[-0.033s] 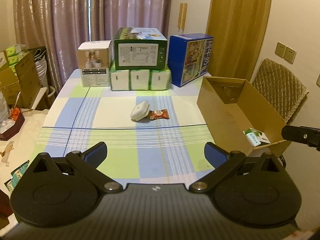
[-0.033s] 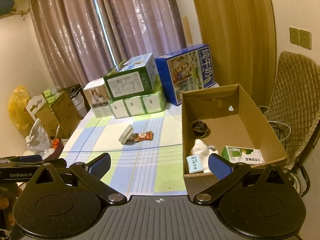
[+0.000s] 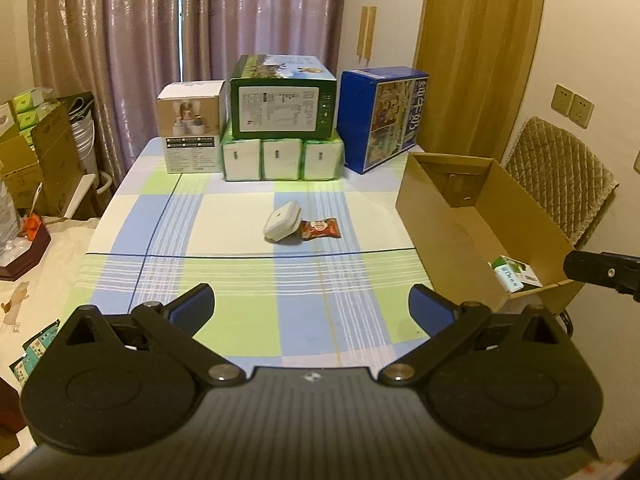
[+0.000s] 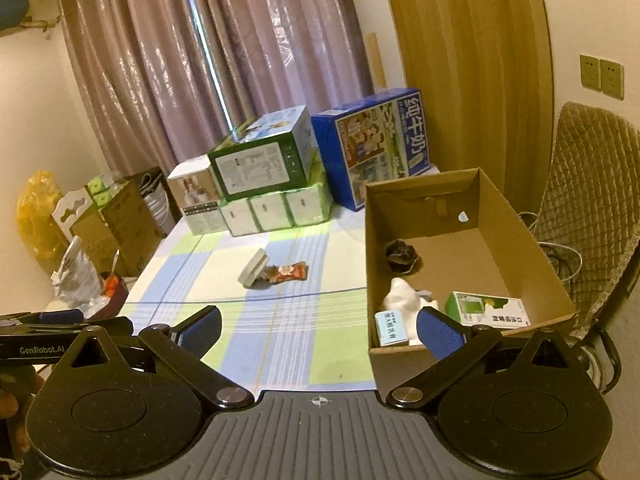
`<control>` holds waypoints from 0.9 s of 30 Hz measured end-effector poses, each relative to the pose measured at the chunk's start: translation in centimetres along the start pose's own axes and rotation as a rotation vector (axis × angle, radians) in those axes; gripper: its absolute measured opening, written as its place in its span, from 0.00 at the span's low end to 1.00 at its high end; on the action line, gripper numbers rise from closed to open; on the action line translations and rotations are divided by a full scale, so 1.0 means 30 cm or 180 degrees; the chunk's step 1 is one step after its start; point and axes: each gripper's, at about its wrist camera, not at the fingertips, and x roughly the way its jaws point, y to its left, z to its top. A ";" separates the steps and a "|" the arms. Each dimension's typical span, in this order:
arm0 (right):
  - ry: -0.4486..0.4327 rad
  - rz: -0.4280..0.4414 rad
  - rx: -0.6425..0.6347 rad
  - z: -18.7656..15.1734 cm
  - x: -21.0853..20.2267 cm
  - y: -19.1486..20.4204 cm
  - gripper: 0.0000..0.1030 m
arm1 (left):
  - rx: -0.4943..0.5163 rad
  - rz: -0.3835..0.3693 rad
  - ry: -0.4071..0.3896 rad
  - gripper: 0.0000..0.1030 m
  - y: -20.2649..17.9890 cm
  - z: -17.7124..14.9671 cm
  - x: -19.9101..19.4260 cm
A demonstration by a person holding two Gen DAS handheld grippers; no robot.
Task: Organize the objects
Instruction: 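Withdraw both tools from cardboard box back over the table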
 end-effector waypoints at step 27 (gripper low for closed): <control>0.0243 0.0306 -0.0566 -0.024 0.412 0.172 0.78 | 0.0026 0.0205 0.0223 0.99 0.240 0.031 0.324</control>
